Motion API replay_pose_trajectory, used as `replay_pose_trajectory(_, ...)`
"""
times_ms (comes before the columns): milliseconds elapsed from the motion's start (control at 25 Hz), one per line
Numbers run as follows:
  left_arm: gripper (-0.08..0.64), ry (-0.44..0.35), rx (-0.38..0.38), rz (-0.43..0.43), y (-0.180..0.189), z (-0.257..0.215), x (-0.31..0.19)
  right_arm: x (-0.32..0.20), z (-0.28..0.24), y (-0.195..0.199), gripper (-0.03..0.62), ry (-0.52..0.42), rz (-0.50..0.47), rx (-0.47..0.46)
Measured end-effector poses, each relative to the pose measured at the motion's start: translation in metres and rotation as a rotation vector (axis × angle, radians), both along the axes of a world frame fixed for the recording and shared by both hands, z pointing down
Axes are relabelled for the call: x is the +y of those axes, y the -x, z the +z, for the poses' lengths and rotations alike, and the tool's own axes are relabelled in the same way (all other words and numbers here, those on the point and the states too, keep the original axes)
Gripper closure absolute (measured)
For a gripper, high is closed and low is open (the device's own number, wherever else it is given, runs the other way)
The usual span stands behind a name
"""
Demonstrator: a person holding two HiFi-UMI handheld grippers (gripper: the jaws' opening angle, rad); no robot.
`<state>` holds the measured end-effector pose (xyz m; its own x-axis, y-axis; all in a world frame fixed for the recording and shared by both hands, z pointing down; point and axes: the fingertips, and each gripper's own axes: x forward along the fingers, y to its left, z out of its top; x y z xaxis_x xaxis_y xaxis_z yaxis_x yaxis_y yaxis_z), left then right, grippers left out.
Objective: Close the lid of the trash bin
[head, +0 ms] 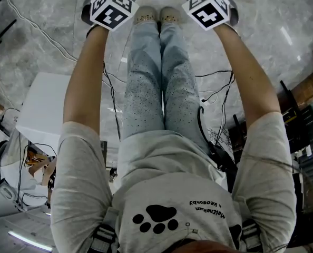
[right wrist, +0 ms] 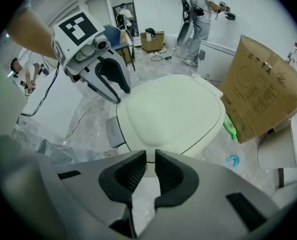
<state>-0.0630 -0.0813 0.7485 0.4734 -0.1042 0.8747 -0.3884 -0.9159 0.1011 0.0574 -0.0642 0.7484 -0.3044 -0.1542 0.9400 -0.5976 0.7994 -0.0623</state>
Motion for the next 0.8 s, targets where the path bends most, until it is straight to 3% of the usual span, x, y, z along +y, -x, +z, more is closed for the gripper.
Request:
replay_pose_trajectory(200, 0.434, 0.039, -0.035, -0.022, -0.001, 0.002, -0.003, -0.001, 0.002, -0.001, 0.518, 0.014, 0.054, 0.015)
replay_pose_trajectory(280, 0.526, 0.042, -0.051, -0.032, -0.001, 0.001, -0.004, 0.000, 0.001, -0.001, 0.531, 0.017, 0.084, 0.009)
replay_pose_trajectory(520, 0.535, 0.048, -0.076, -0.068, -0.002, -0.011, -0.001, -0.004, -0.018, 0.000, 0.551, -0.013, 0.178, -0.028)
replay_pose_trajectory(800, 0.540, 0.065, -0.036, -0.158, 0.000, -0.039, -0.002, -0.011, -0.051, 0.006, 0.560, -0.015, 0.310, -0.094)
